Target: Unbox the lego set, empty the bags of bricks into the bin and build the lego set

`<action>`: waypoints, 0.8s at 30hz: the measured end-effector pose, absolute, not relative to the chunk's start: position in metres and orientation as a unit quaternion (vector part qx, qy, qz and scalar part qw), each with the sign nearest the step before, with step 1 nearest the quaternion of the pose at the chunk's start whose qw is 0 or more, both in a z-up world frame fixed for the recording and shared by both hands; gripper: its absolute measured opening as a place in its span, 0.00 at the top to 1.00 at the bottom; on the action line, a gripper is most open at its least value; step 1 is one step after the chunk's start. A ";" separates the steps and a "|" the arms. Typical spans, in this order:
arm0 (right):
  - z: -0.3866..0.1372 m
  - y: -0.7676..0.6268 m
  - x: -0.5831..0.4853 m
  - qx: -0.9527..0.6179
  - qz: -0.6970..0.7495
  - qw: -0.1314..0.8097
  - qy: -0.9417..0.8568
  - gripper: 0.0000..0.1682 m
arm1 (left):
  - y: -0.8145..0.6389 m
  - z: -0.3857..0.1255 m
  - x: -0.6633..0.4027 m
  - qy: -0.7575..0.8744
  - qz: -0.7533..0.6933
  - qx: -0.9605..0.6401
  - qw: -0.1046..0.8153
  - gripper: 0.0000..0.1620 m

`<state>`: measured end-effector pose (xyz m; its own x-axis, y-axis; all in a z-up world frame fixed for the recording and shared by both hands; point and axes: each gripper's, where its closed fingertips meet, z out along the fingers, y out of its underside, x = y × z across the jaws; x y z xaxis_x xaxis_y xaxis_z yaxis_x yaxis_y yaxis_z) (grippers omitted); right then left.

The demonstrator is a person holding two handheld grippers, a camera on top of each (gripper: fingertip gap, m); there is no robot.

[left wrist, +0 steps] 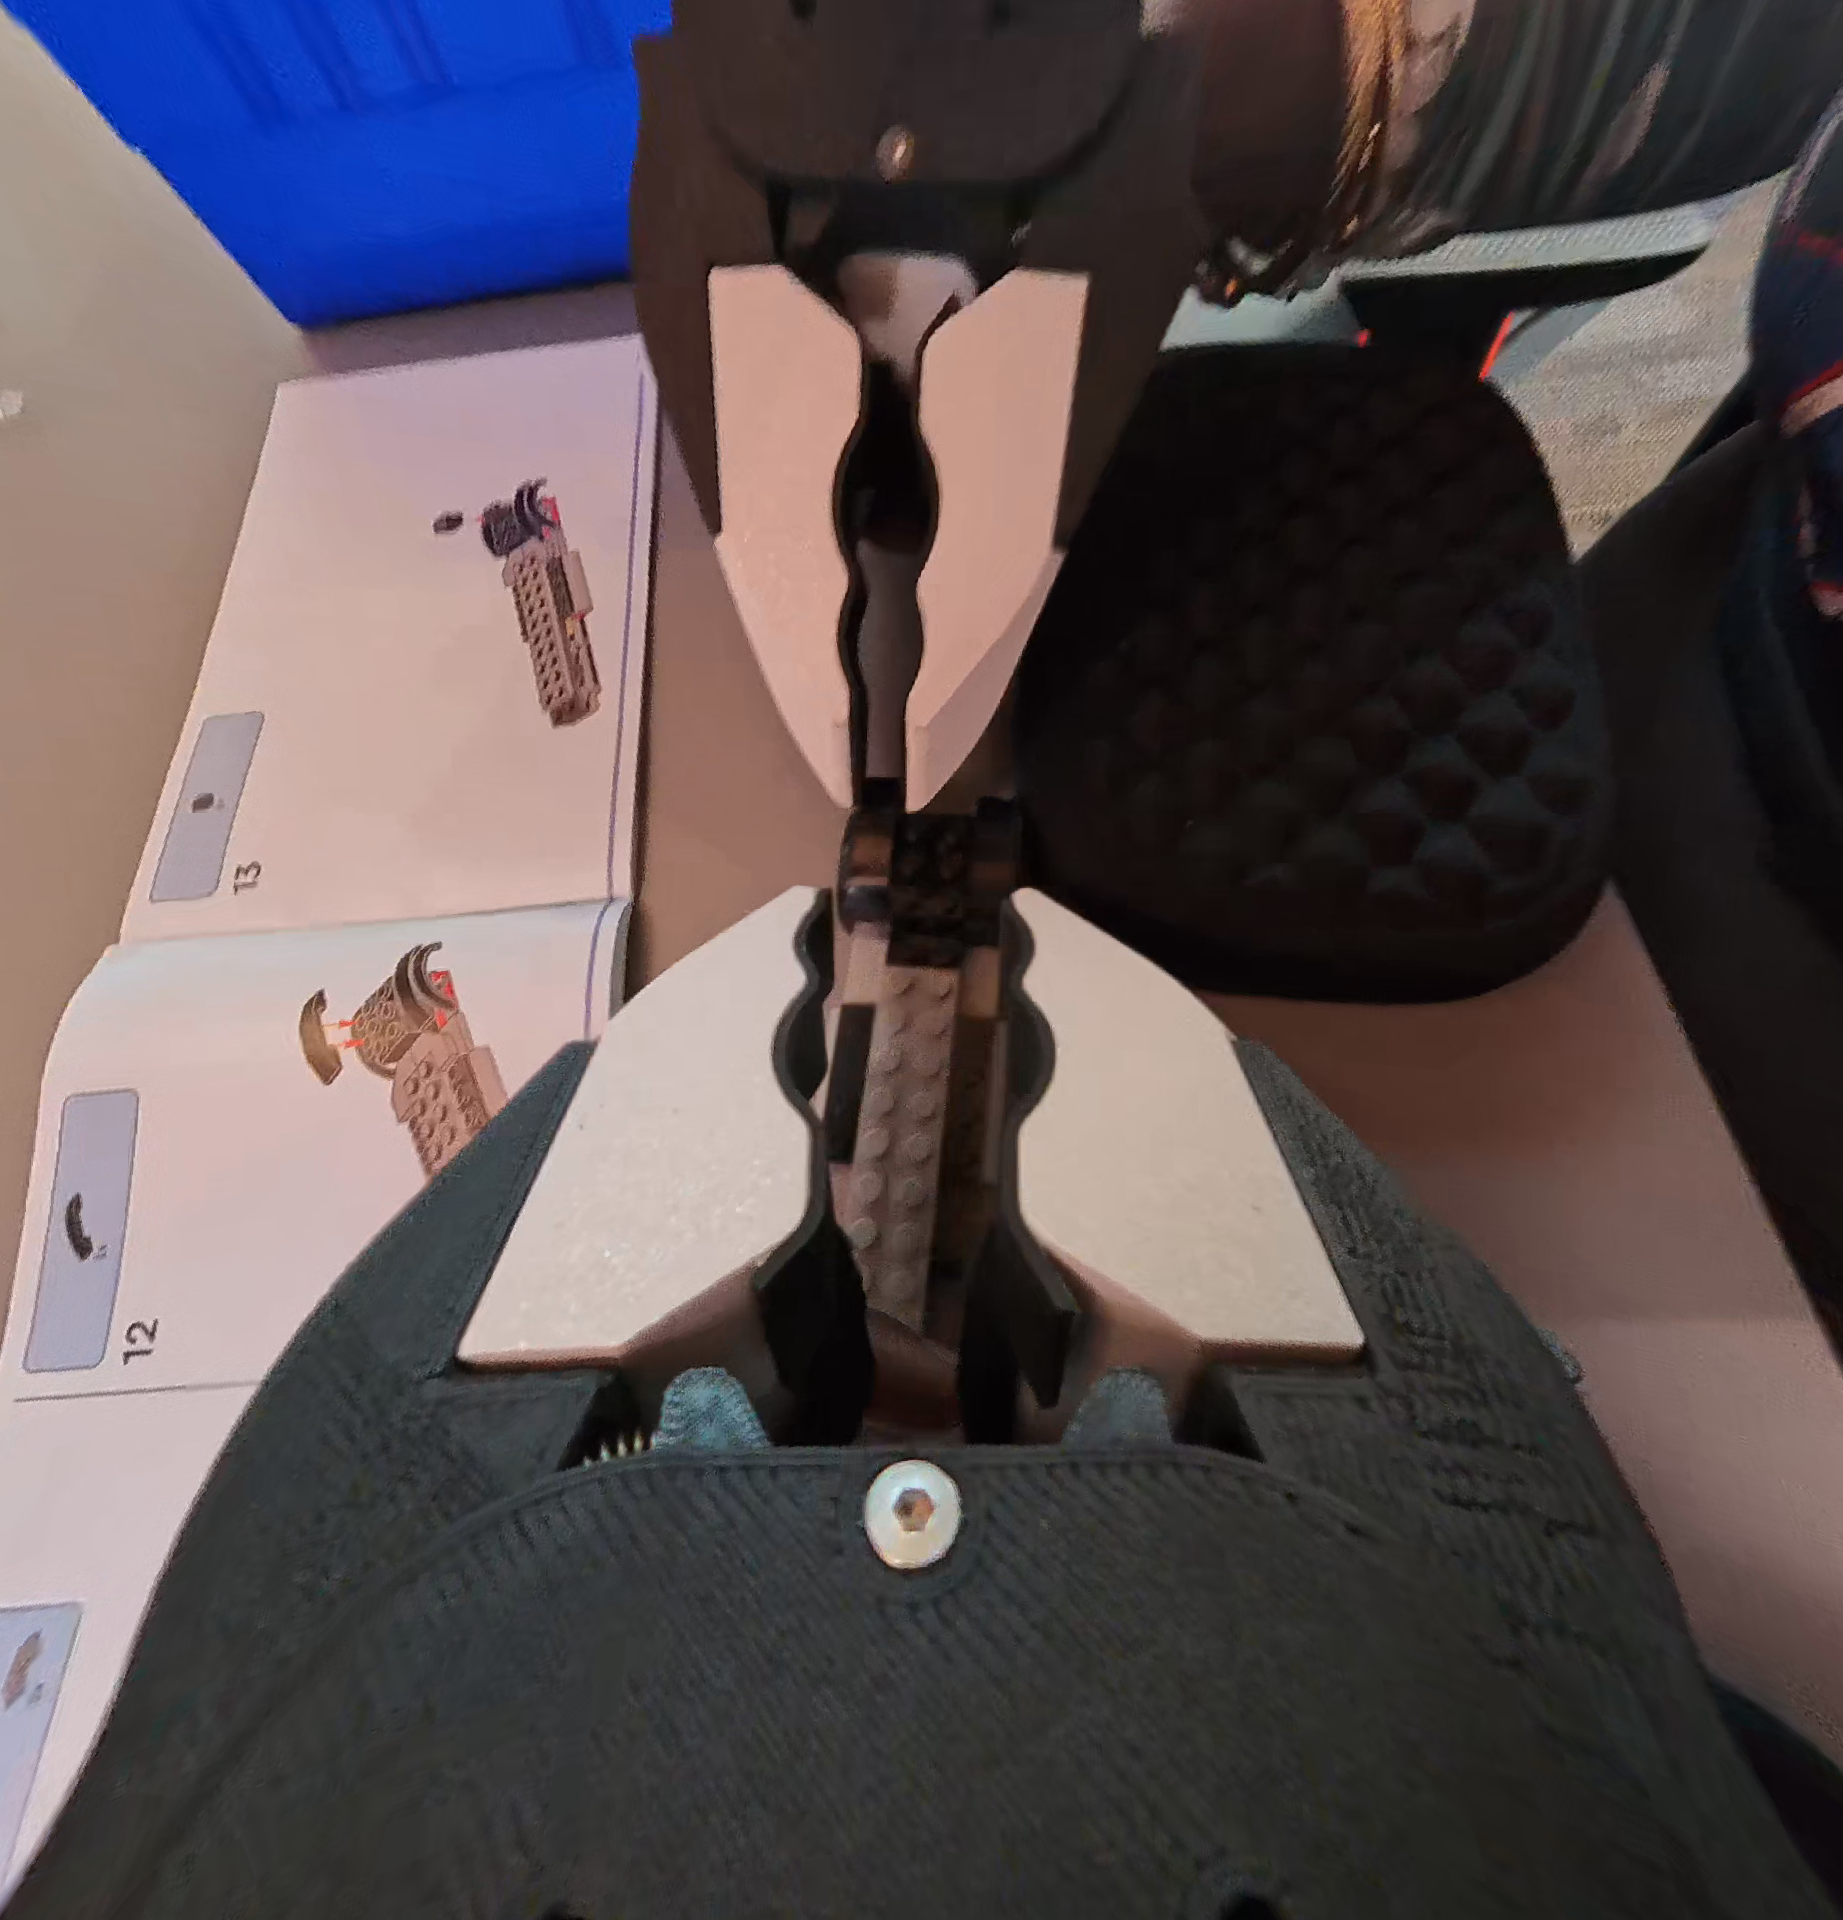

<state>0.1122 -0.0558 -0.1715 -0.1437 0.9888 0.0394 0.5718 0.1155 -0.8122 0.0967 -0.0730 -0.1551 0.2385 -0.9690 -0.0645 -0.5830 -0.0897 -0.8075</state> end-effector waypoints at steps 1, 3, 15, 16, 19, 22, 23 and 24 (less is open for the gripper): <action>-0.172 -0.056 0.112 -0.575 0.332 0.312 -0.679 0.95 | -0.077 -0.152 0.101 0.559 -0.265 -0.685 0.384 0.81; -0.172 -0.056 0.113 -0.576 0.332 0.309 -0.680 0.95 | -0.080 -0.148 0.108 0.556 -0.271 -0.679 0.395 0.82; -0.149 -0.060 0.109 -0.570 0.396 0.276 -0.665 1.00 | -0.080 -0.168 0.073 0.544 -0.184 -0.734 0.363 0.81; -0.151 -0.059 0.107 -0.578 0.388 0.263 -0.668 1.00 | -0.080 -0.170 0.072 0.542 -0.182 -0.736 0.363 0.81; -0.159 -0.057 0.103 -0.590 0.370 0.229 -0.680 1.00 | -0.079 -0.175 0.074 0.537 -0.184 -0.739 0.363 0.81; -0.168 -0.057 0.103 -0.598 0.348 0.203 -0.693 1.00 | -0.076 -0.182 0.073 0.541 -0.175 -0.741 0.357 0.81; -0.167 -0.058 0.102 -0.596 0.351 0.201 -0.694 1.00 | -0.076 -0.182 0.073 0.541 -0.175 -0.741 0.357 0.82; -0.168 -0.059 0.102 -0.594 0.348 0.197 -0.698 1.00 | -0.076 -0.182 0.073 0.540 -0.179 -0.741 0.358 0.83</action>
<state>0.1018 -0.0591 -0.1676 -0.2173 0.9662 -0.1388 0.6925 0.0524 -0.7195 0.0731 -0.0759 -0.1819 0.3537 -0.9274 -0.1222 -0.6714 -0.1608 -0.7234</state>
